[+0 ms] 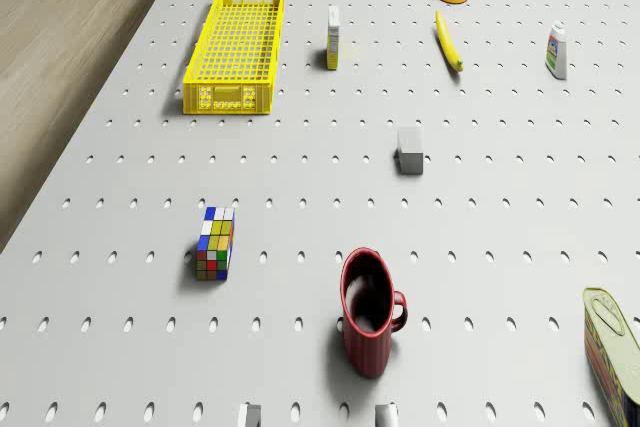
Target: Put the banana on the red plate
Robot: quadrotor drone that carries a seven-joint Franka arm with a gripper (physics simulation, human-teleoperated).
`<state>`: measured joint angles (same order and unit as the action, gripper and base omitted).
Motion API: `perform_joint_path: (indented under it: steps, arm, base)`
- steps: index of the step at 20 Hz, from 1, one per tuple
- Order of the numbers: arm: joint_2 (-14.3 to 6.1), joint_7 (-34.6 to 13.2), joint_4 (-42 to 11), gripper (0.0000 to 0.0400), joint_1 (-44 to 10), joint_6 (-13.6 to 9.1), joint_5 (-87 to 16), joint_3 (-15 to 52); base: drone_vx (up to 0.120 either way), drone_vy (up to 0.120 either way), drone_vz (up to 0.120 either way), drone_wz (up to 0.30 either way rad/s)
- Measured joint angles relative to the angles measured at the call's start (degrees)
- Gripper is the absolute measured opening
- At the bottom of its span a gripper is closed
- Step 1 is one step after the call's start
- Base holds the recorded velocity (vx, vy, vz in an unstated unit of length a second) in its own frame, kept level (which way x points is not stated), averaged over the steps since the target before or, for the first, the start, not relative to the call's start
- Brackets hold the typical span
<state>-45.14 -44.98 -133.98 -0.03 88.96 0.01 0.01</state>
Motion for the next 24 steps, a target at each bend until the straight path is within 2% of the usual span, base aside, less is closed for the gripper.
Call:
perform_joint_path:
  steps: [6, 11, 16, 24]
  arm:
    - [1.45, 0.09, 7.33, 0.04, -0.16, -5.61, 0.06, 0.08]
    - [3.4, 0.12, 12.73, 0.04, -0.24, -8.83, 0.09, 0.14]
    - [4.5, 0.15, 15.63, 0.04, -0.3, -10.41, 0.11, 0.17]
    - [4.89, 0.18, 16.89, 0.04, -0.38, -10.93, 0.14, 0.22]
  base:
    - [0.0, -0.12, 0.0, 0.0]
    - [0.12, -0.12, 0.0, 0.0]
    - [0.12, -0.12, 0.0, 0.0]
    - [0.12, -0.12, 0.0, 0.0]
